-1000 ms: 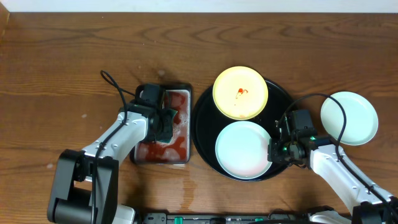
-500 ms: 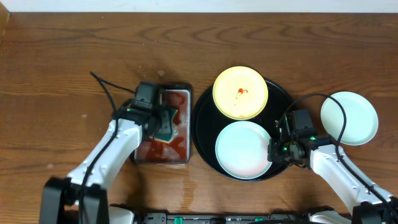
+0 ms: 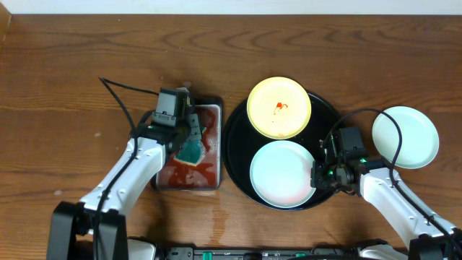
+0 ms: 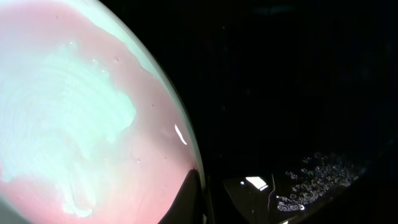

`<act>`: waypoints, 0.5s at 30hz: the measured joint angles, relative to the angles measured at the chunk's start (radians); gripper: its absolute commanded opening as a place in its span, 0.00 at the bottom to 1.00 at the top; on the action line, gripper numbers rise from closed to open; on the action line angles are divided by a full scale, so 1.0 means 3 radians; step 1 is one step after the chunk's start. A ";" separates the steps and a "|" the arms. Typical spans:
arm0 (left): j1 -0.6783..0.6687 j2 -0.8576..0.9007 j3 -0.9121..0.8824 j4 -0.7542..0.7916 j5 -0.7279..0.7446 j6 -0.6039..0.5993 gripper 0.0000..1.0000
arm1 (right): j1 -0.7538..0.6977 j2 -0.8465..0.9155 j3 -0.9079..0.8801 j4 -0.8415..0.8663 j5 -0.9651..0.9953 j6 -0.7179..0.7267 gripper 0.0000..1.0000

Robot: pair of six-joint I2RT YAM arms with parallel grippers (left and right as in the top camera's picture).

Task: Clean dirty plates on tray and stack at the side
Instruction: 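Rinse the sponge in the soapy water with the left gripper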

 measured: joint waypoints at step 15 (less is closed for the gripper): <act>0.0000 0.0612 0.0045 0.0084 -0.0011 0.0001 0.43 | 0.0000 0.0000 -0.0001 0.0000 0.0000 0.0000 0.01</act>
